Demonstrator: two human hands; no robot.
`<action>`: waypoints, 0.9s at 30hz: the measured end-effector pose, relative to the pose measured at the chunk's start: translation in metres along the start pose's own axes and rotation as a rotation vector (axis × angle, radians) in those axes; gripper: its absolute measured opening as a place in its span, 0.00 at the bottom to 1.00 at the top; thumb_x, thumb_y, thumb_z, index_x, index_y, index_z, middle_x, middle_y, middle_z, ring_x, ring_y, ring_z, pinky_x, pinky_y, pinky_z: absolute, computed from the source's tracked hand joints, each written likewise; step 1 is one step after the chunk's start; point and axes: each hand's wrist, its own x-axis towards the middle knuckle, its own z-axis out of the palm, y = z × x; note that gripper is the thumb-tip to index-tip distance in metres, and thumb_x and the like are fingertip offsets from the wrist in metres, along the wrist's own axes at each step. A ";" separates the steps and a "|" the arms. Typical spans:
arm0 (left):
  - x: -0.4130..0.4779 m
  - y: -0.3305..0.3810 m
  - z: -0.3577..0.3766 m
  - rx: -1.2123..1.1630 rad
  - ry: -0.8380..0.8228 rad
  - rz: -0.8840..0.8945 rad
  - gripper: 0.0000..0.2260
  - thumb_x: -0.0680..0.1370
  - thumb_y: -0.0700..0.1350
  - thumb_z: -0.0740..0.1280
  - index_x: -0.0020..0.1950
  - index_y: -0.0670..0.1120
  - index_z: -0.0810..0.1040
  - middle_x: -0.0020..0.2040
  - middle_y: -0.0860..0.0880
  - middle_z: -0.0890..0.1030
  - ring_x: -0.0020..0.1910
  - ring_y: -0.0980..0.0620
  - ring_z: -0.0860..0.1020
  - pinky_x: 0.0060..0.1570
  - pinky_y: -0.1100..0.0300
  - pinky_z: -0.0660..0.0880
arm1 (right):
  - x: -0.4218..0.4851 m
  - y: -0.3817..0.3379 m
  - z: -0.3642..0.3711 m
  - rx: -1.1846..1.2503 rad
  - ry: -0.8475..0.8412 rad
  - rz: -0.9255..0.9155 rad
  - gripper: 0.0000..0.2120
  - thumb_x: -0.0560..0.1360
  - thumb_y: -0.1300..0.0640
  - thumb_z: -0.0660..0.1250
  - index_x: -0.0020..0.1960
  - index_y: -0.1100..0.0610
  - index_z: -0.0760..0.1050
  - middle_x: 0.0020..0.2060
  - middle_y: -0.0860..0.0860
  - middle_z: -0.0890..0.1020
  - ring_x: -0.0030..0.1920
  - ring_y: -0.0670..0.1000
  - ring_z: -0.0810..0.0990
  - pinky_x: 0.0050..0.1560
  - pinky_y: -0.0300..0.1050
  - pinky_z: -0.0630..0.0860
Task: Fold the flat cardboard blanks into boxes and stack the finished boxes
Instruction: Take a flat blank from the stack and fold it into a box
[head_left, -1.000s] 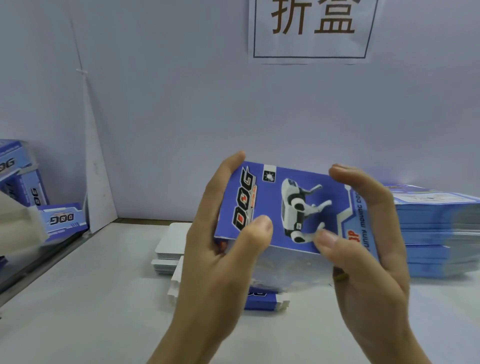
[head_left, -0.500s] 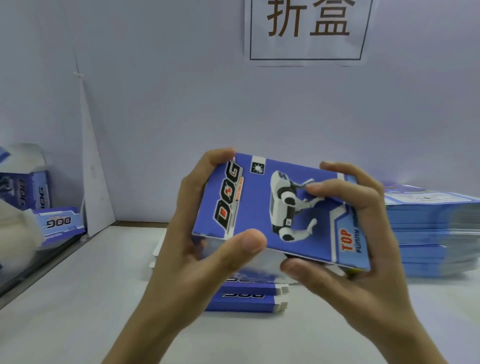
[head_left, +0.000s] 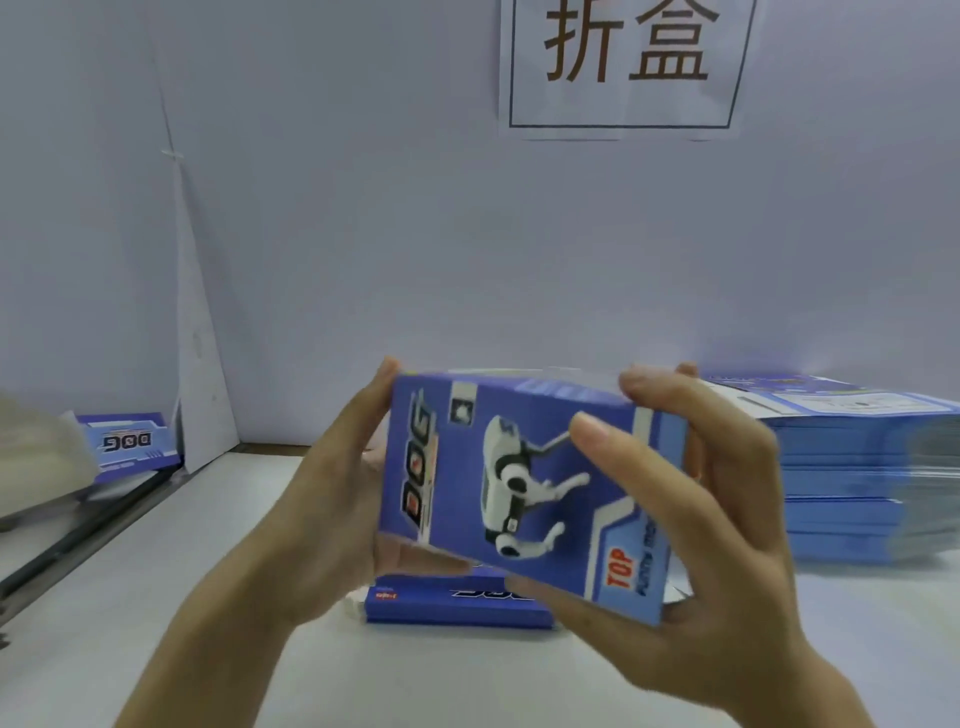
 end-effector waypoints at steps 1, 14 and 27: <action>0.001 0.000 -0.005 -0.047 -0.085 -0.074 0.31 0.66 0.71 0.66 0.57 0.49 0.83 0.55 0.41 0.83 0.53 0.40 0.82 0.47 0.46 0.79 | -0.002 -0.001 0.001 0.022 -0.029 -0.019 0.33 0.69 0.44 0.76 0.69 0.51 0.67 0.69 0.52 0.64 0.73 0.51 0.65 0.73 0.60 0.62; 0.019 -0.025 -0.009 -0.207 0.179 0.462 0.20 0.43 0.42 0.70 0.33 0.46 0.84 0.32 0.48 0.82 0.28 0.50 0.80 0.28 0.64 0.77 | -0.007 0.017 0.005 0.692 -0.224 0.926 0.40 0.62 0.31 0.67 0.72 0.27 0.56 0.73 0.32 0.64 0.72 0.33 0.63 0.75 0.49 0.63; 0.032 -0.030 0.000 0.484 0.412 0.620 0.16 0.74 0.52 0.68 0.61 0.66 0.76 0.52 0.61 0.82 0.50 0.63 0.81 0.39 0.72 0.76 | -0.010 0.024 0.009 0.811 -0.321 0.888 0.35 0.58 0.48 0.80 0.60 0.34 0.68 0.56 0.44 0.82 0.56 0.47 0.82 0.52 0.40 0.80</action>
